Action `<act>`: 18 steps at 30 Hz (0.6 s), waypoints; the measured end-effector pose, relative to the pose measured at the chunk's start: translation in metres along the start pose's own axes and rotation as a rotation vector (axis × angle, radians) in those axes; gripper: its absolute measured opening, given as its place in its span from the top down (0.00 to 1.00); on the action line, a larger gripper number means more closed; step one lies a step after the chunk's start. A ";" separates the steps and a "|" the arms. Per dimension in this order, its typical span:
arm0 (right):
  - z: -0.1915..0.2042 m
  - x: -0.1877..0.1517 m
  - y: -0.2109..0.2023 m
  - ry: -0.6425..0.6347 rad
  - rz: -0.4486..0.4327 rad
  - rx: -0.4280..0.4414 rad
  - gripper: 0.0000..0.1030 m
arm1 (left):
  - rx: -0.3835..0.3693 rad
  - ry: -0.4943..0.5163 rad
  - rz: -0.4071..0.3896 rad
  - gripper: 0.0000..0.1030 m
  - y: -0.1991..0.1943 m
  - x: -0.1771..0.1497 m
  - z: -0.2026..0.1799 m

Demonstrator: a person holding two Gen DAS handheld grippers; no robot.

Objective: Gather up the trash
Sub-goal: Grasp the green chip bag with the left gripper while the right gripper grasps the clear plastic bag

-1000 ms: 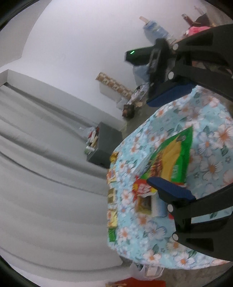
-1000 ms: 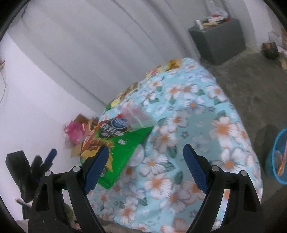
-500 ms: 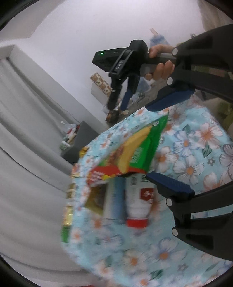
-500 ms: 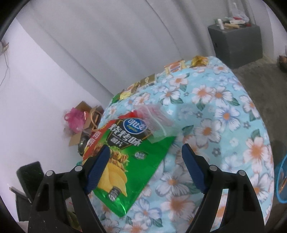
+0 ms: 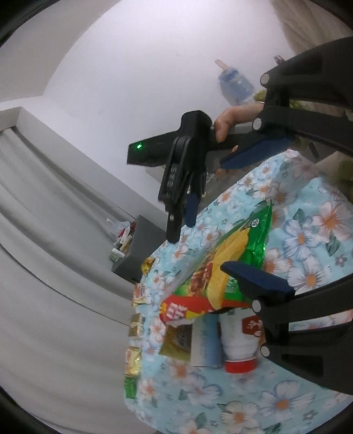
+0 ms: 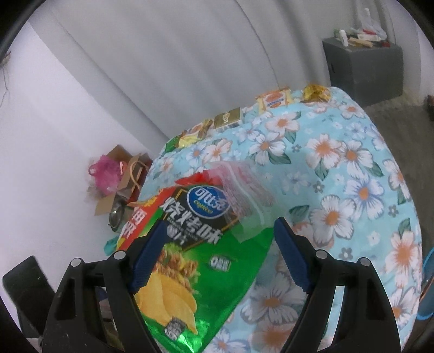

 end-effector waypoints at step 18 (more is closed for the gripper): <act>0.015 0.021 0.061 -0.177 0.106 -0.142 0.31 | -0.026 -0.049 0.173 0.34 0.017 -0.029 0.017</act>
Point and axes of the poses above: each gripper's, at about its wrist camera, not at the fingertips, and y roughly the way its jaws point, z to its left, x to its top, the point moved 1 cm from there along y, roughly the way its jaws point, and after that the axes turned 3 degrees about -z, right-handed, at the moved point
